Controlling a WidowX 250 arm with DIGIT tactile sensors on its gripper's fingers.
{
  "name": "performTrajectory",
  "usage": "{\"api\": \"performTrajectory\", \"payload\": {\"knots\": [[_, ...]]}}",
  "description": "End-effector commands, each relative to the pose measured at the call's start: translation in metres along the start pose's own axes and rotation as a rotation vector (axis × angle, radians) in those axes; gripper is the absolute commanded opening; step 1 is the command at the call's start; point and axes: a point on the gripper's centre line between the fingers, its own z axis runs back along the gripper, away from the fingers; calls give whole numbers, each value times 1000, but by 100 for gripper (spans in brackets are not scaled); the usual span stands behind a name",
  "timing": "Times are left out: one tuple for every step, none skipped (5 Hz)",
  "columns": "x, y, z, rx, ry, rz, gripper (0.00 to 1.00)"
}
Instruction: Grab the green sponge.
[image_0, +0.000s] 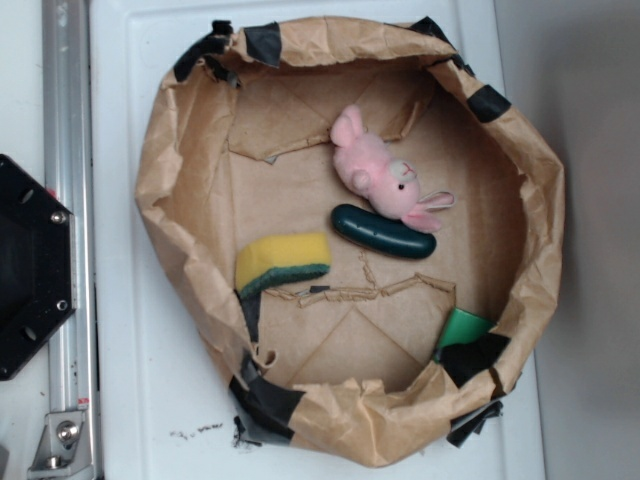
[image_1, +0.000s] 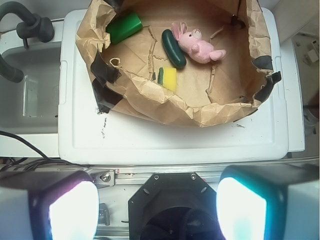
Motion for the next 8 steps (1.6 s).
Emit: {"api": "performTrajectory", "payload": {"knots": [[0, 0, 0, 0, 0, 0, 100], [47, 25, -38, 101, 29, 153, 100], [89, 32, -56, 16, 22, 252, 100], [117, 46, -91, 5, 90, 419, 100], [115, 45, -144, 26, 208, 403, 100], [100, 28, -193, -68, 227, 248, 100], [86, 0, -220, -233, 231, 145, 100], [75, -16, -233, -186, 252, 150, 54]]}}
